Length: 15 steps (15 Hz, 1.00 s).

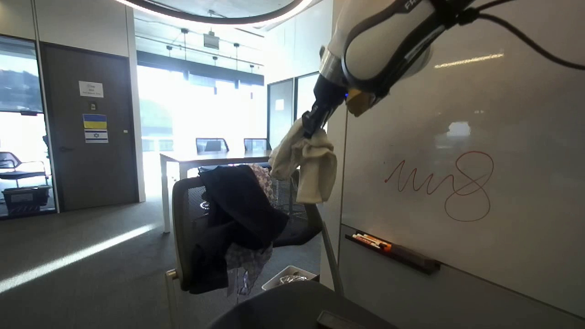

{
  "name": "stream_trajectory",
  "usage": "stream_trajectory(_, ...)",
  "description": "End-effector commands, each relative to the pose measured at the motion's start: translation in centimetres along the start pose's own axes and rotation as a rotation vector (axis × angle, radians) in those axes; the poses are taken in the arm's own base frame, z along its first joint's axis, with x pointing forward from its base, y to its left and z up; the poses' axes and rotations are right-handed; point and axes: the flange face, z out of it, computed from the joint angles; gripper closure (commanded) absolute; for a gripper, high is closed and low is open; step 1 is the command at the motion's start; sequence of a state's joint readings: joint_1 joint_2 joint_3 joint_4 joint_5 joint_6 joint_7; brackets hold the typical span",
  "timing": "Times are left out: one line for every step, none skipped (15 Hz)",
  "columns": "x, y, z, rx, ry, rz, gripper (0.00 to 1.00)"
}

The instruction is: Put the white cloth on the chair back rest then pick up the whiteboard eraser and erase then drawings on the board

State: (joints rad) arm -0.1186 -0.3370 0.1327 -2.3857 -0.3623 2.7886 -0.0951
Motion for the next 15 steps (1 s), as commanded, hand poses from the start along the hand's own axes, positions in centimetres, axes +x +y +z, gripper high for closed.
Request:
stream_trajectory(6.9, 0.8, -6.4, -0.101, 0.044, -0.012, 0.90)
stream_trajectory(9.0, 0.5, -7.5, -0.106, 0.046, -0.028, 0.90)
stream_trajectory(10.9, 0.0, -8.5, -0.103, 0.045, -0.045, 0.90)
stream_trajectory(12.8, -1.0, -9.2, -0.073, 0.042, -0.073, 0.90)
stream_trajectory(14.4, -2.4, -9.4, -0.034, 0.034, -0.102, 0.90)
stream_trajectory(15.9, -3.7, -9.1, -0.032, 0.024, -0.128, 0.90)
stream_trajectory(17.3, -5.1, -8.9, -0.019, 0.020, -0.157, 0.90)
stream_trajectory(18.5, -6.5, -8.4, 0.001, 0.012, -0.186, 0.90)
stream_trajectory(19.6, -7.8, -7.5, 0.010, 0.008, -0.213, 0.90)
stream_trajectory(20.6, -8.8, -6.4, 0.009, 0.003, -0.237, 0.90)
stream_trajectory(21.5, -9.6, -5.0, 0.009, -0.007, -0.267, 0.90)
stream_trajectory(22.2, -10.2, -3.5, 0.000, -0.016, -0.292, 0.90)
stream_trajectory(22.7, -10.5, -1.9, -0.014, -0.035, -0.314, 0.90)
stream_trajectory(23.1, -10.6, 0.0, -0.032, -0.061, -0.327, 0.90)
stream_trajectory(23.3, -10.3, 1.4, -0.044, -0.084, -0.334, 0.90)
